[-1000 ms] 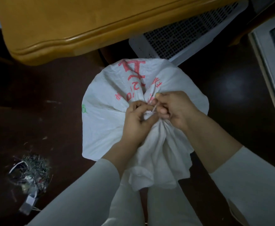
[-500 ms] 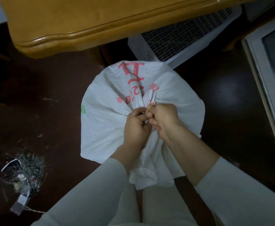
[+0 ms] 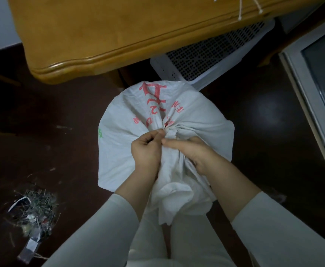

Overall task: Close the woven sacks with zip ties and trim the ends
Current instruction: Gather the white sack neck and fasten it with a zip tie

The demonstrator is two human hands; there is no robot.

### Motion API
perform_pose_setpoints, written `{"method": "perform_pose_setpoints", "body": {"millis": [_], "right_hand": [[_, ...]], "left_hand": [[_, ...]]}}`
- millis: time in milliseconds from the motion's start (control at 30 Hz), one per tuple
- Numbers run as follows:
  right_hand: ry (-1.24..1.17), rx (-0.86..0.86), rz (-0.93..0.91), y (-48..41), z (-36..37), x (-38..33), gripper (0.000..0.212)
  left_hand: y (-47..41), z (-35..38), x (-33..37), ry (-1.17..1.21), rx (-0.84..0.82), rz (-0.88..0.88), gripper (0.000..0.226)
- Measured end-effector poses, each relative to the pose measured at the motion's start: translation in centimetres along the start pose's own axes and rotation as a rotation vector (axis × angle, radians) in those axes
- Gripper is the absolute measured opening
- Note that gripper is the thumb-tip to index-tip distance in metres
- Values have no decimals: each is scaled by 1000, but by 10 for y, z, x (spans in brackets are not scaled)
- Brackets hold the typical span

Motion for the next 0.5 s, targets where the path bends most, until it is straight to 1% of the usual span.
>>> {"method": "perform_pose_setpoints", "body": {"millis": [33,67,133,167,200,233,333,400,500], "right_hand": [[27,14,-34,-1,-2,0,52],[74,44,-84,-2,-4,-2,44],[157,83,-197,1,-4,-8,19],[170,95,-242,4,-2,-10,6],[160,112,-270,6,-1,-11,7],[117,129,-279,8,-1,-10,10],[-74,171,-246,11,-4,-6,13],[-138,157,-239,13,-2,-8,12],[-151,120,-249,12,-1,-10,20]], "left_hand": [[-1,-2,-3,-3,13,-27,6],[-2,-6,-5,-24,47,-36,9],[-1,-13,-3,-157,164,-6,20],[1,-16,-1,-232,221,15,20],[2,-17,1,-280,261,25,18],[3,-18,0,-283,280,-3,16],[-3,-18,-9,-187,274,-177,9],[-7,-17,-14,-153,264,-294,14],[-11,-12,-17,-140,252,-377,18]]}}
Point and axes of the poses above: each hand's wrist, its own y-axis away from the middle knuckle, its own z-axis out of the palm, x = y × z, the point moved 8 cm from there along -y, towards the middle knuckle, and after that the axes turned 12 degrees about -z, right-handed, at the moved point
